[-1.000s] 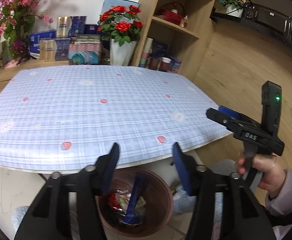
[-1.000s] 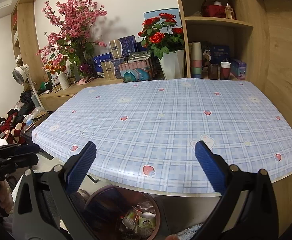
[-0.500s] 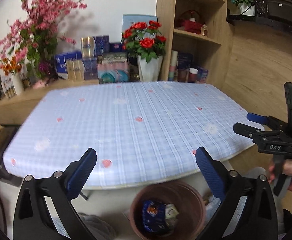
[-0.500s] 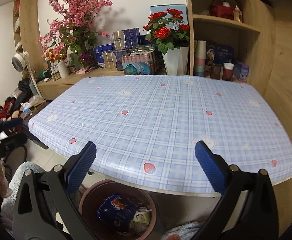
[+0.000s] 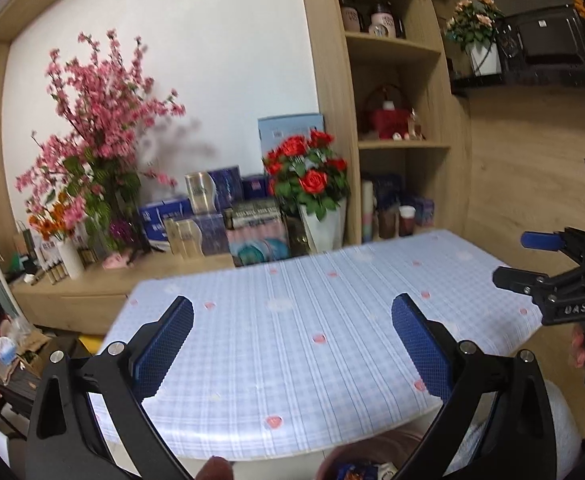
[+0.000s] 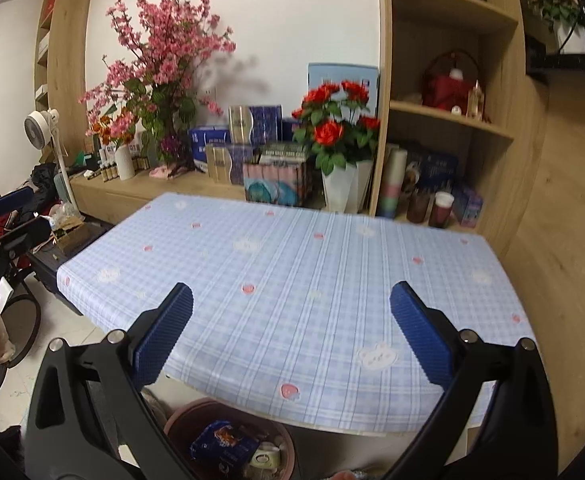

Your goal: Collect trash

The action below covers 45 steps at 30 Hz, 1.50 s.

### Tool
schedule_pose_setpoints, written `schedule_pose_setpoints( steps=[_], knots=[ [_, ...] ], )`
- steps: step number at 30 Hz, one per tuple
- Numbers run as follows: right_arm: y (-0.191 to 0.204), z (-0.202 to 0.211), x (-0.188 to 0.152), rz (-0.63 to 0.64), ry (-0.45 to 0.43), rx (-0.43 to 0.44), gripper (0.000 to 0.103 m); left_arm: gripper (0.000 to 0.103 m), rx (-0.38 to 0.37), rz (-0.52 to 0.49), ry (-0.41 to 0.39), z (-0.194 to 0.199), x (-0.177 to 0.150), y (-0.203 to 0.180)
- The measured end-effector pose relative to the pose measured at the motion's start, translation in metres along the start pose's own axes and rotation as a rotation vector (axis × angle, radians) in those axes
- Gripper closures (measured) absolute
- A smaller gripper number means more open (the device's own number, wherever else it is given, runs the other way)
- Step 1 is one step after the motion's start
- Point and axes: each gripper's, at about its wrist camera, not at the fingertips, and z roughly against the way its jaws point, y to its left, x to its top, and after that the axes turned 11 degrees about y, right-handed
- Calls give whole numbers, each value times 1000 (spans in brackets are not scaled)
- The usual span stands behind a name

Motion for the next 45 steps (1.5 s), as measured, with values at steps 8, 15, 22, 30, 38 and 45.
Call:
schedule_pose_setpoints(
  steps=[8,15,22,30,38,45],
  knots=[
    [4,20,13,6,-34,-16,5,6,42,-10,-49,20,14,0],
    [6,25,14,4,-39,-20,5,6,32,13,-41,21,15,2],
    [6,24,13,3,-39,-19,5,6,25,10,-39,24,15,1],
    [6,24,13,2,-38,-18,5,6,18,18,-23,23,14,2],
    [6,25,13,1,-36,-17,5,6,20,15,-21,22,14,2],
    [6,26,10,-1,-32,-12,5,6,21,14,-21,22,14,1]
  ],
)
